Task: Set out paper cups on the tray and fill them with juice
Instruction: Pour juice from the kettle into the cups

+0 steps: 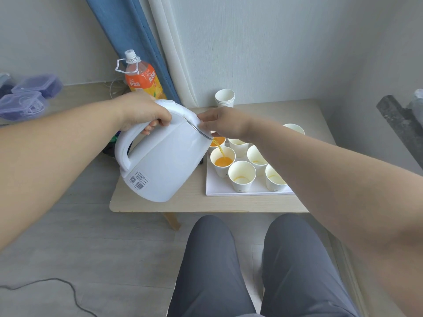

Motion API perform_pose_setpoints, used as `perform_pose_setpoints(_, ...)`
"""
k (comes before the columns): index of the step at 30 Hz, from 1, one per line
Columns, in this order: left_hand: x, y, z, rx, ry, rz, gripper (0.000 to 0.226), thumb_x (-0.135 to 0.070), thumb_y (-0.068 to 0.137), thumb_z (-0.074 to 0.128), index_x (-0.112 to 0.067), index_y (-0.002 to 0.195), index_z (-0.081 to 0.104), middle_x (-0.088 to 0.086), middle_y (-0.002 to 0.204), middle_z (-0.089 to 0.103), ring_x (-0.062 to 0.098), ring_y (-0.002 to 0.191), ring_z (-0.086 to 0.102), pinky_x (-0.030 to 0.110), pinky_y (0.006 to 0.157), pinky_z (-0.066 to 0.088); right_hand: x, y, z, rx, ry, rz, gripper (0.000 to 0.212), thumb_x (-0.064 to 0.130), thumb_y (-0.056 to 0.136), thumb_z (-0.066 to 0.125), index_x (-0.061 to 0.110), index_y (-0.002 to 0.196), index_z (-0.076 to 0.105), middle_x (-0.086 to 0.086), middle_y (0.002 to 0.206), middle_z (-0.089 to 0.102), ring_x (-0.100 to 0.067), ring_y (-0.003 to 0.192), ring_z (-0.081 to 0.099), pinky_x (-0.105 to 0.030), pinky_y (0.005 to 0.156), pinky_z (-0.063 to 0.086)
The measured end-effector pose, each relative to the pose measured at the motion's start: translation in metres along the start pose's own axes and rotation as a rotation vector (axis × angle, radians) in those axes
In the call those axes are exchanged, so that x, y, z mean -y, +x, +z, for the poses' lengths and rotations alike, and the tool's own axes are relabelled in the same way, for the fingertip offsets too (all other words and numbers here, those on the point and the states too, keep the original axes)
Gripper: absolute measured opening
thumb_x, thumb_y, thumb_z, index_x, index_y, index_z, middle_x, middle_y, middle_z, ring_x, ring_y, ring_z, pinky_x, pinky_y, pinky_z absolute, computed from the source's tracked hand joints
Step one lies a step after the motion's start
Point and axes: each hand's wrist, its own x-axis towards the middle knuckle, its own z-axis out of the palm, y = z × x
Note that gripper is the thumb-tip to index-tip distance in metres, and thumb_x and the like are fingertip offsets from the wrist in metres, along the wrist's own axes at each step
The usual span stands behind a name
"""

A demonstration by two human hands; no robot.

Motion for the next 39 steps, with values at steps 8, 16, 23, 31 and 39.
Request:
perform_pose_setpoints(8,-0.0013,-0.0002,-0.0022,-0.008,0.005,-0.001,0.022,0.001,0.072,0.061,-0.011,0.062,0.045,0.006,0.048,0.041,0.017,0.043,0.036,0.024,0.049,0.037,-0.0013,0.0006,-0.0025,-0.027,-0.091,-0.049,0.036,0.028,0.092,0.058,0.024,0.128,0.06,0.02,0.092,0.054,0.001,0.083,0.049,-0.012,0.073,0.035)
perform_pose_setpoints(16,-0.0028,0.0003,-0.0055,-0.007,0.001,0.006,0.023,0.001,0.071,0.061,-0.011,0.061,0.045,0.006,0.047,0.041,0.018,0.043,0.035,0.024,0.049,0.036,-0.001,0.0017,-0.0034,-0.056,-0.08,-0.078,0.034,0.026,0.093,0.058,0.023,0.126,0.061,0.015,0.1,0.056,-0.003,0.091,0.049,-0.006,0.069,0.034)
perform_pose_setpoints(23,-0.004,0.0,-0.0073,-0.015,0.007,0.011,0.023,0.001,0.071,0.06,-0.011,0.061,0.044,0.006,0.046,0.04,0.017,0.041,0.035,0.023,0.048,0.035,-0.0001,0.0042,-0.0036,-0.057,-0.091,-0.073,0.037,0.028,0.091,0.059,0.024,0.127,0.061,0.014,0.099,0.055,-0.002,0.09,0.048,-0.012,0.073,0.035)
perform_pose_setpoints(31,-0.0053,-0.0007,-0.0086,-0.017,0.014,0.011,0.021,0.001,0.072,0.06,-0.011,0.064,0.045,0.006,0.046,0.04,0.016,0.038,0.034,0.022,0.045,0.035,0.0032,0.0013,-0.0047,-0.052,-0.086,-0.073,0.037,0.028,0.091,0.059,0.025,0.128,0.06,0.015,0.101,0.056,-0.002,0.094,0.05,-0.015,0.081,0.036)
perform_pose_setpoints(39,-0.0081,-0.003,-0.0098,-0.015,0.022,0.015,0.019,0.0,0.071,0.061,-0.009,0.063,0.047,0.007,0.047,0.04,0.016,0.038,0.035,0.022,0.045,0.035,0.005,-0.0015,-0.0056,-0.058,-0.075,-0.067,0.039,0.027,0.091,0.06,0.024,0.13,0.059,0.014,0.106,0.058,-0.004,0.099,0.052,-0.019,0.092,0.04)
